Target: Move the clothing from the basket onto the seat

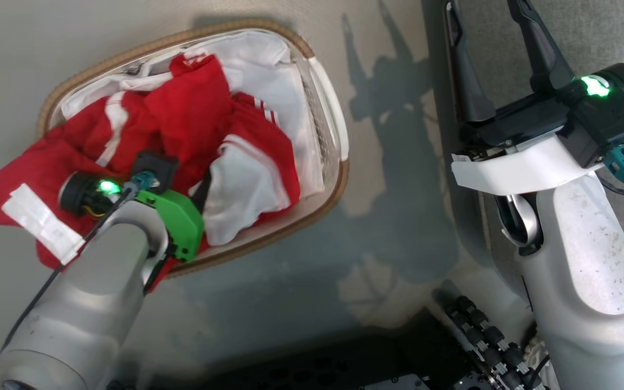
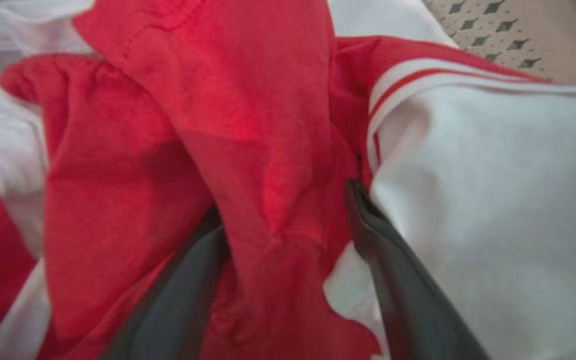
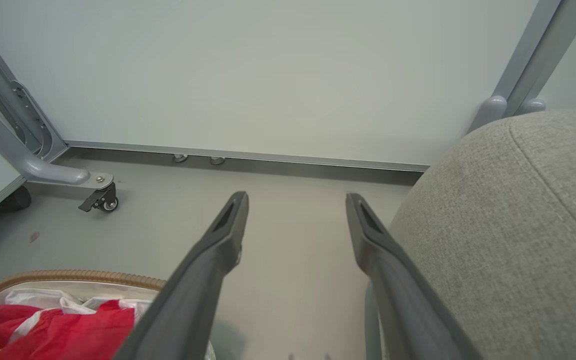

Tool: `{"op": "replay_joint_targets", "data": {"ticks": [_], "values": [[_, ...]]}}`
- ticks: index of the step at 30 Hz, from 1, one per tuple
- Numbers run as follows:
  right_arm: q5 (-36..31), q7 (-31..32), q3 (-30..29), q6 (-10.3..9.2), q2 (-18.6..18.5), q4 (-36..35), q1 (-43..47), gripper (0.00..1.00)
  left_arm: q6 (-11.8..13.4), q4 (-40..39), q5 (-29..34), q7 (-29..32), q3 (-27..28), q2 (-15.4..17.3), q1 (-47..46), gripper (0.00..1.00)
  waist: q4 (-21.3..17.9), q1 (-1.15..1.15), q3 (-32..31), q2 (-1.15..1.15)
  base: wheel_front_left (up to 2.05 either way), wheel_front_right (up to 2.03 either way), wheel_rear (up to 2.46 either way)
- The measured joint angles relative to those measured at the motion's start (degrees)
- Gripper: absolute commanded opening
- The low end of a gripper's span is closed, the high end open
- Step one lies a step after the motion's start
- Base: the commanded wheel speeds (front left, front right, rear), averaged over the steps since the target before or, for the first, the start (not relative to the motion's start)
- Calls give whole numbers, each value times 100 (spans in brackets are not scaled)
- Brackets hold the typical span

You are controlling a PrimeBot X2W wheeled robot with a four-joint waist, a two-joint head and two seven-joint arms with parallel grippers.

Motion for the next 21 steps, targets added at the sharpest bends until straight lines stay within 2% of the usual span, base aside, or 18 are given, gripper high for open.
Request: {"op": "replay_joint_targets", "data": {"ticks": [2,4,5,12,21], "values": [[15,0,1,0,-4,41,3,100,-1,-68,-164,0,-131,-14,-3,100,-8,0,-28,0,0,0,0],[25,0,4,0,-1,77,3,100,-1,-91,-268,0,-270,16,2,10,-7,0,-83,0,0,0,0],[38,0,9,0,1,92,3,100,-1,-108,-331,0,-333,26,2,0,-7,0,-119,0,0,0,0],[123,0,71,0,0,294,54,100,-1,-275,-624,0,-527,57,115,0,-20,0,-466,0,0,0,0],[145,0,-31,0,0,676,530,100,-1,-775,-561,3,32,-58,826,0,4,0,-1326,0,0,0,0]]}}
